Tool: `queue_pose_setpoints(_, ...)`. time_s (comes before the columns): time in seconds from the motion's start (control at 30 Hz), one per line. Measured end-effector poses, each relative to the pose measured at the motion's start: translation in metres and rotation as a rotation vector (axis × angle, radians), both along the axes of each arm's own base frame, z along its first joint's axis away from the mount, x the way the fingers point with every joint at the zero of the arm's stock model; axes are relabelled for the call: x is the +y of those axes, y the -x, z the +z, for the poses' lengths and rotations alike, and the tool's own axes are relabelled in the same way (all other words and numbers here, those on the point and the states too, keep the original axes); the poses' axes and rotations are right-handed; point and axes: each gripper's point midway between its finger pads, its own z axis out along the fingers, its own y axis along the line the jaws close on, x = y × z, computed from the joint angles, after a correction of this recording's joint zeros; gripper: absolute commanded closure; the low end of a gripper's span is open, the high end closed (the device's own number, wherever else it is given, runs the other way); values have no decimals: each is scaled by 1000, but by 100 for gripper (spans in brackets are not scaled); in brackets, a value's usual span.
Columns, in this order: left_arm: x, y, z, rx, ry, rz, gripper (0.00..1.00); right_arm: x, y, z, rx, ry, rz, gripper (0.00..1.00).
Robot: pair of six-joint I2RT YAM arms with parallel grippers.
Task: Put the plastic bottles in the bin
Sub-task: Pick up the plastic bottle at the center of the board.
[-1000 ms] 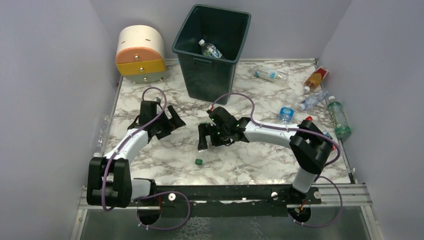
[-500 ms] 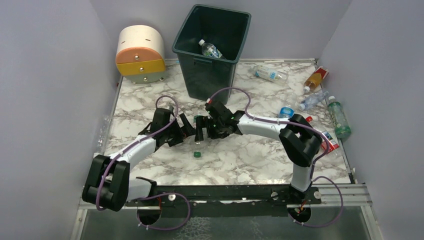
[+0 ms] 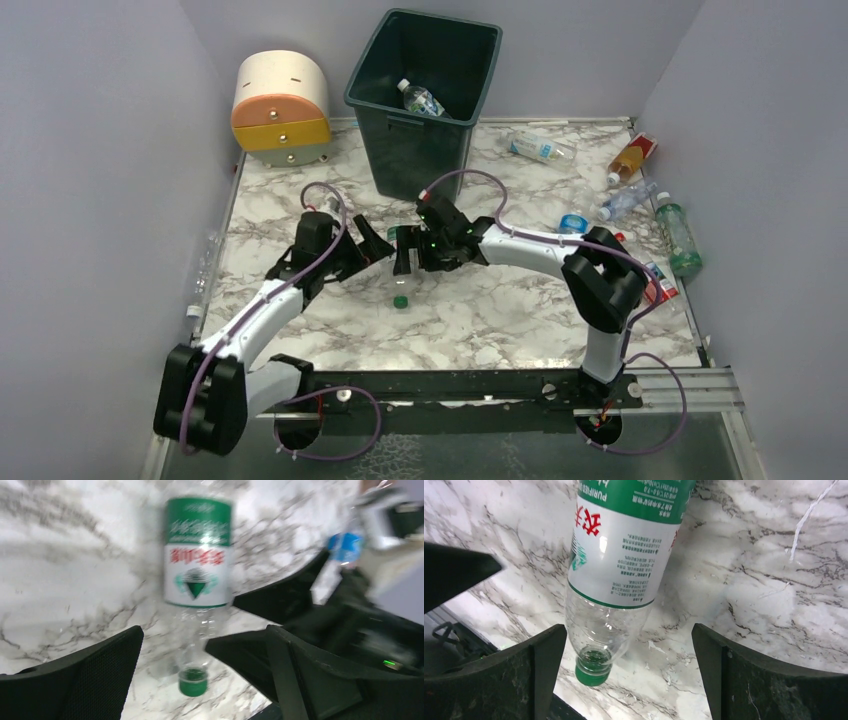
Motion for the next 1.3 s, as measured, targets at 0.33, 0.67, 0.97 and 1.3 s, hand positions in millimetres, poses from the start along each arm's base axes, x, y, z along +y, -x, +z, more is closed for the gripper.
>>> queue_pose_setpoints(0.33,4,-11,76,-204,36,34,1,25,-30,13,-50,-38,-15,1)
queue_pose_setpoints(0.67,11,-4,62,-140,6,51,1,35,-52,-19,-58,44,-27,10)
queue_pose_setpoints(0.97,11,-7,64,-142,-14,32,1,29,-50,-26,-69,62,-11,39)
queue_pose_setpoints(1.3,3,-13,85,-208,93,-24,1,-3,-4,17,-92,-24,73,39)
